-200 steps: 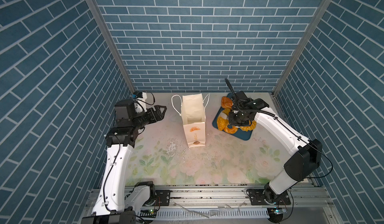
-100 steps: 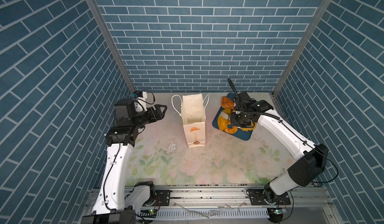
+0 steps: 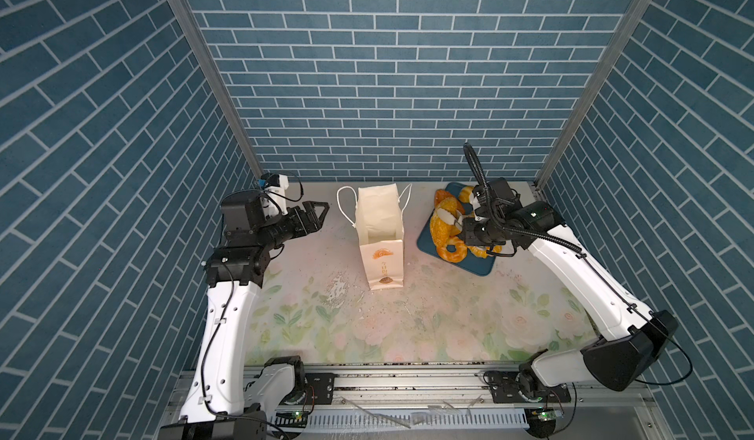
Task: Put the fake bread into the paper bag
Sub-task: 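Lift the orange bun in the tongs with the right gripper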
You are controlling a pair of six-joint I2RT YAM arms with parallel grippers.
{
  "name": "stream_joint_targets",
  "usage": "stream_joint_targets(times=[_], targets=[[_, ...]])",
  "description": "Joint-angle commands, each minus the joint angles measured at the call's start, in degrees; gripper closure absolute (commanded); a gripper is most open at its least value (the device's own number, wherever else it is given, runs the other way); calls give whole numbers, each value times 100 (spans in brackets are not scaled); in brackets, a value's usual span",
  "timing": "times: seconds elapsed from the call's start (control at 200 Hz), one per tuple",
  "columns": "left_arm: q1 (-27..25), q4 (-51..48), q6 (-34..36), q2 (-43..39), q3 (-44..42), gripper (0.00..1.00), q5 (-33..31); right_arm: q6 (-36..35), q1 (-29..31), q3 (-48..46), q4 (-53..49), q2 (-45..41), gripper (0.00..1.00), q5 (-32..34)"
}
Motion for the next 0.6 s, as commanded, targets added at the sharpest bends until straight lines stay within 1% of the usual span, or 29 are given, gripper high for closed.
stream_joint_targets(times=[0.0,0.175,0.365,0.465,0.595], targets=[[-47,199,-20,-11,153,13,252,-335,26,514,63,-346,94,227],[-211,410,-44,100,147,13,480,-615,56,1263,-74,-351,95,185],[-450,506,-6,277,169,14,495,-977,205,2380,-314,17,95,-13],[-544,501,-7,385,144,15,401,-1219,334,3163,-464,309,96,-86],[-573,695,-153,443,-13,19,318,-1517,604,4529,-945,925,96,-159]])
